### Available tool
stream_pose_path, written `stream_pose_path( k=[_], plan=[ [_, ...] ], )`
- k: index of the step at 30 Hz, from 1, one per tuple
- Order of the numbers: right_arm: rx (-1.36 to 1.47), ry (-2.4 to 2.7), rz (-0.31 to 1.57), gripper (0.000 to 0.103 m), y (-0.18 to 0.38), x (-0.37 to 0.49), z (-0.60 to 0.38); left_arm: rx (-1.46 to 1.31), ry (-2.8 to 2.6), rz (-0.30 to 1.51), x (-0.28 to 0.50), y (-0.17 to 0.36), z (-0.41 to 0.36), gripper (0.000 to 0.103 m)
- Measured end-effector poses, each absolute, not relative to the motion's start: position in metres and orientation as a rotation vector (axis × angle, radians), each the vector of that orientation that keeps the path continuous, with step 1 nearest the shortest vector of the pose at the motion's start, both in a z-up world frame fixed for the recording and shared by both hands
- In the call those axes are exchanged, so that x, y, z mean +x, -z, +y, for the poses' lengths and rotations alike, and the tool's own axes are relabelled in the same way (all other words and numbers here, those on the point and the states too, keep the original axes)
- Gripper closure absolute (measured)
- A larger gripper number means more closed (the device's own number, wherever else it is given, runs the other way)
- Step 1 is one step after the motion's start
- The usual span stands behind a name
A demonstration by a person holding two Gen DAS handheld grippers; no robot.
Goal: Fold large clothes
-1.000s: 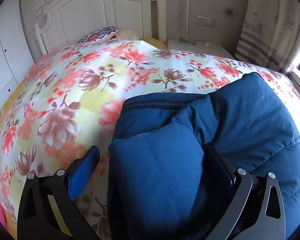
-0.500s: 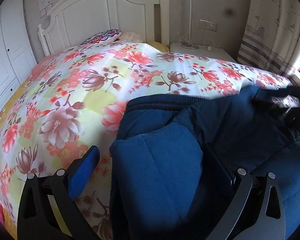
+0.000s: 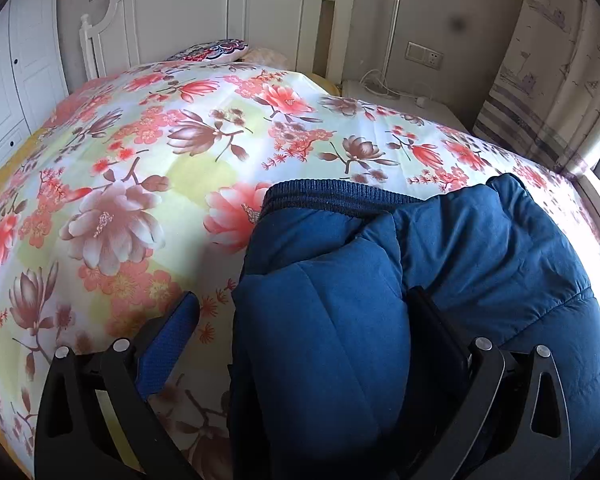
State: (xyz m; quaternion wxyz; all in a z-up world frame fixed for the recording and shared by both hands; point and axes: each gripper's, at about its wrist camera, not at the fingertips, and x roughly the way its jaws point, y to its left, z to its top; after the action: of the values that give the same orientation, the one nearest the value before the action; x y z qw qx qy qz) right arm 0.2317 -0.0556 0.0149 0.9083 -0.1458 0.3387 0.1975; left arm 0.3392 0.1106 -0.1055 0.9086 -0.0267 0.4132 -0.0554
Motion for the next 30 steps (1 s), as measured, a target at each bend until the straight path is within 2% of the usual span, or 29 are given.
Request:
stream_pose_path(
  k=[2, 4, 6, 11, 17, 19, 21, 23, 28, 29, 30],
  plan=[
    [-0.322, -0.452, 0.704, 0.032, -0.004, 0.198, -0.050, -0.053, 0.113, 0.849, 0.339, 0.105, 0.111, 0.004],
    [-0.393, -0.472, 0.769, 0.032, 0.038, 0.184, -0.034, -0.048, 0.112, 0.844, 0.338, 0.104, 0.110, 0.004],
    [-0.348, -0.450, 0.684, 0.031, 0.054, 0.177, -0.037, -0.046, 0.107, 0.836, 0.337, 0.104, 0.111, 0.004],
    [-0.380, -0.429, 0.711, 0.032, 0.047, 0.174, -0.040, 0.072, 0.057, 0.809, 0.327, 0.088, 0.099, 0.004],
    [-0.332, -0.486, 0.631, 0.030, 0.014, 0.129, -0.060, 0.166, 0.027, 0.631, 0.231, 0.042, 0.097, 0.004],
    [-0.326, -0.492, 0.666, 0.026, 0.028, 0.124, -0.064, 0.191, 0.043, 0.638, 0.208, 0.051, 0.096, 0.004],
    [-0.292, -0.501, 0.705, 0.024, 0.052, 0.126, -0.063, 0.200, 0.054, 0.696, 0.192, 0.082, 0.097, 0.004],
    [-0.278, -0.517, 0.663, 0.023, 0.064, 0.124, -0.064, 0.068, 0.071, 0.673, 0.183, 0.100, 0.111, 0.004],
    [-0.181, -0.566, 0.738, 0.022, 0.039, 0.129, -0.078, -0.016, 0.154, 0.747, 0.194, 0.096, 0.131, 0.004],
    [-0.116, -0.585, 0.735, 0.021, 0.034, 0.130, -0.090, -0.039, 0.179, 0.757, 0.197, 0.095, 0.137, 0.004],
    [-0.043, -0.583, 0.732, 0.009, 0.032, 0.131, -0.103, -0.130, 0.234, 0.789, 0.201, 0.094, 0.151, 0.004]
  ],
)
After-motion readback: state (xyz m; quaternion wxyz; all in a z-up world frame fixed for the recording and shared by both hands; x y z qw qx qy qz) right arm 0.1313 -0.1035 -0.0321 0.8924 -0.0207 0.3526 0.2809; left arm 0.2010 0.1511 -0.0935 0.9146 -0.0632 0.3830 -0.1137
